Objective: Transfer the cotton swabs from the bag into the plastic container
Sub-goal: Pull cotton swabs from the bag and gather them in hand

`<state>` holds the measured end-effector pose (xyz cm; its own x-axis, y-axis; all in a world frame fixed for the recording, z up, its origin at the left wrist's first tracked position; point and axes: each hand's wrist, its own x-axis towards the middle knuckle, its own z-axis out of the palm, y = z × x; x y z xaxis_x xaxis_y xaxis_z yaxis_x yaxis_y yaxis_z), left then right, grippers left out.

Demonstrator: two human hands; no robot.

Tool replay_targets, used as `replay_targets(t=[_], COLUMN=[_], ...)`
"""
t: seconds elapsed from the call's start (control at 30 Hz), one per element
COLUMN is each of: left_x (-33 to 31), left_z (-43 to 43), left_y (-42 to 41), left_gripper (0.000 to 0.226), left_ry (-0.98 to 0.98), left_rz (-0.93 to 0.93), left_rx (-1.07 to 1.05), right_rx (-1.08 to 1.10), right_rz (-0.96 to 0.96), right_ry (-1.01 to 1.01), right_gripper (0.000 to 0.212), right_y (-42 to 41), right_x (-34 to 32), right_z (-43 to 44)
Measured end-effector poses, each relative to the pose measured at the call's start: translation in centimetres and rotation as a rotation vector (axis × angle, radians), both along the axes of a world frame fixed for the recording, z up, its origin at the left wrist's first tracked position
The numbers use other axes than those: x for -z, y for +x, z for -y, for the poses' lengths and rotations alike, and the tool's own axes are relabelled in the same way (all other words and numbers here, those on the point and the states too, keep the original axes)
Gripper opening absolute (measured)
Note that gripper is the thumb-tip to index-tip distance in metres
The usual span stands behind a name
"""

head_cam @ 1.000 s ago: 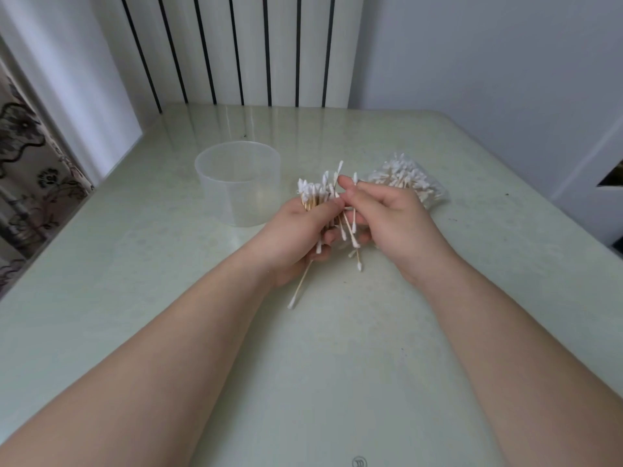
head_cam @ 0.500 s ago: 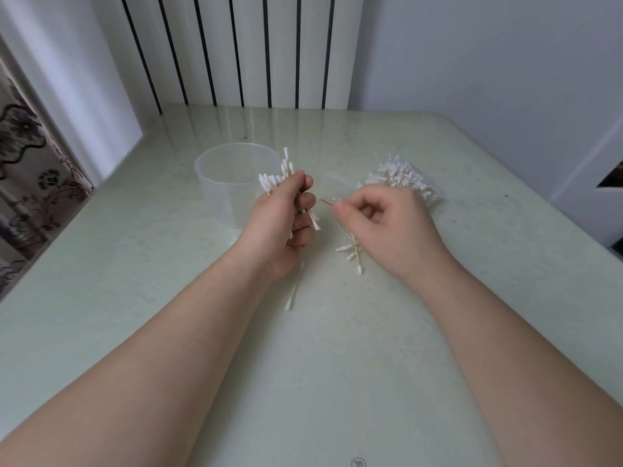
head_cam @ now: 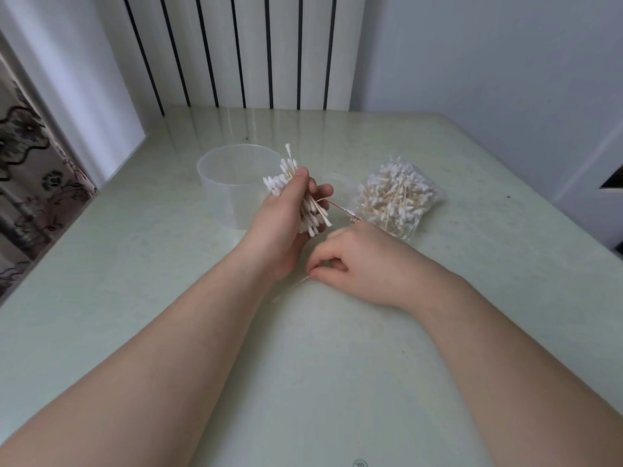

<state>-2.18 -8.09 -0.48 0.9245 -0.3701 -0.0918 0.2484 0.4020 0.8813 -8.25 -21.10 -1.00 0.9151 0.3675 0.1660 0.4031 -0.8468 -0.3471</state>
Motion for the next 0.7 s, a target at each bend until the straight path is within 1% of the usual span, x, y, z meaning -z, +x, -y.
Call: replay_targets(t=[0.07, 0.17, 0.27, 0.33, 0.4, 0.47, 0.53, 0.57, 0.6, 0.67, 0.7], left_x=[0.0, 0.0, 0.0, -0.1, -0.1, 0.0, 0.1, 0.3, 0.4, 0.7, 0.8], left_z=[0.1, 0.1, -0.2, -0.3, -0.2, 0.0, 0.1, 0.2, 0.3, 0.4, 0.4], left_y=[-0.1, 0.0, 0.2, 0.3, 0.2, -0.1, -0.3, -0.3, -0.3, -0.2, -0.1], left_gripper=[0.031, 0.023, 0.018, 0.017, 0.023, 0.035, 0.042, 0.040, 0.035, 0.025, 0.024], left_ry=[-0.021, -0.019, 0.047, 0.105, 0.156, 0.167, 0.175, 0.192, 0.217, 0.255, 0.263], left_rz=[0.013, 0.045, 0.044, 0.031, 0.025, 0.045, 0.091, 0.119, 0.149, 0.180, 0.173], left_rx=[-0.022, -0.120, -0.205, -0.226, -0.213, -0.165, -0.120, -0.107, -0.100, -0.090, -0.085], right_rx=[0.020, 0.100, 0.176, 0.227, 0.292, 0.381, 0.454, 0.475, 0.486, 0.473, 0.453], right_rz=[0.013, 0.012, -0.004, 0.000, 0.027, 0.038, -0.005, -0.026, -0.036, -0.053, -0.066], right_ry=[0.009, 0.115, 0.280, 0.465, 0.644, 0.760, 0.893, 0.942, 0.954, 0.910, 0.883], right_gripper=[0.007, 0.005, 0.002, 0.003, 0.003, 0.008, 0.013, 0.012, 0.010, 0.007, 0.006], right_y=[-0.2, -0.8, -0.9, -0.6, -0.2, 0.2, 0.2, 0.2, 0.2, 0.2, 0.1], right_x=[-0.2, -1.0, -1.4, -1.2, -1.1, -1.1, -1.3, -1.3, -1.4, -1.3, -1.3], right_z=[0.2, 1.0, 1.9, 2.1, 1.8, 1.4, 1.0, 0.9, 0.8, 0.8, 0.7])
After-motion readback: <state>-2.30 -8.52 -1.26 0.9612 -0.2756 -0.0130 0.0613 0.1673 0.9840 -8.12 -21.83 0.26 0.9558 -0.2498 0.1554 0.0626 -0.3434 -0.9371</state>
